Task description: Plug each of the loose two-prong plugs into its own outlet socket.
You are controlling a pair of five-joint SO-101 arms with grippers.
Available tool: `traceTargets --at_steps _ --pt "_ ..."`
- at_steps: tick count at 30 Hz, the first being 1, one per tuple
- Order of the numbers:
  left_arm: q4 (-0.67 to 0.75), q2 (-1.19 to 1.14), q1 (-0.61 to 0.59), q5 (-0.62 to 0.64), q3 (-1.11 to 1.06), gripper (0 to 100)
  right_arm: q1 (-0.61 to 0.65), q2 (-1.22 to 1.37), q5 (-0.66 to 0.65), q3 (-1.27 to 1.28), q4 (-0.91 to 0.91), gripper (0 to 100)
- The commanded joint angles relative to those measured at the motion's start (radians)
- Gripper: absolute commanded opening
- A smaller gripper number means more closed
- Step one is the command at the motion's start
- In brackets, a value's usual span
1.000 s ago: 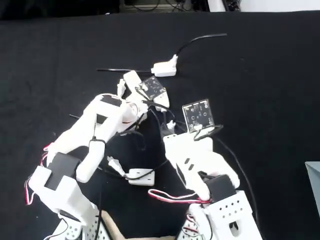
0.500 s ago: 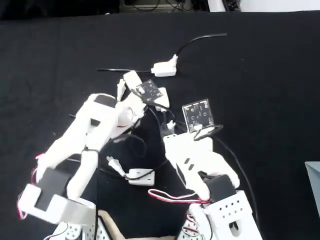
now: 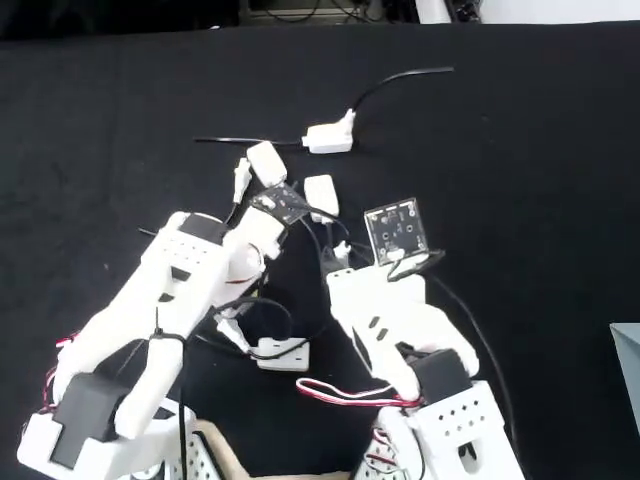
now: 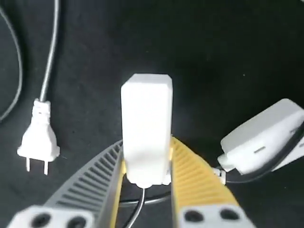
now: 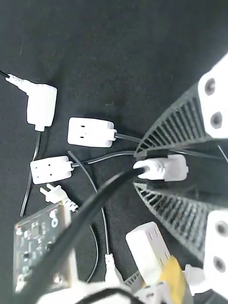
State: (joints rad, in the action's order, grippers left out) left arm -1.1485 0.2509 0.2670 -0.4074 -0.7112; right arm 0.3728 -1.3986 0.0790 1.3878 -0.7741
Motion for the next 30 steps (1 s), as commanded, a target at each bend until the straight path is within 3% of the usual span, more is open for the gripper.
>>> traceTargets --at_steps 1,5,12,18,24,28,30 --pt "-0.011 0.038 -0.001 0.074 0.005 12 -0.009 -0.008 -0.006 -0.002 0.000 1.3" --pt "-0.003 0.049 -0.044 0.149 0.027 23 -0.009 -0.008 -0.006 -0.001 0.000 1.3" --pt "0.006 0.037 -0.131 0.104 0.085 23 -0.009 -0.008 -0.006 -0.001 0.000 1.3" --pt "0.126 0.037 -0.223 0.046 0.030 23 -0.009 -0.008 -0.006 -0.001 0.000 1.3" --pt "0.241 0.037 -0.240 0.028 -0.073 22 -0.009 -0.008 -0.006 -0.001 0.000 1.3" --pt "0.224 0.052 -0.251 0.032 -0.050 22 -0.009 -0.008 -0.006 -0.001 0.000 1.3" --pt "0.147 0.071 -0.242 0.032 -0.002 22 -0.009 -0.008 -0.006 -0.001 0.000 1.3"
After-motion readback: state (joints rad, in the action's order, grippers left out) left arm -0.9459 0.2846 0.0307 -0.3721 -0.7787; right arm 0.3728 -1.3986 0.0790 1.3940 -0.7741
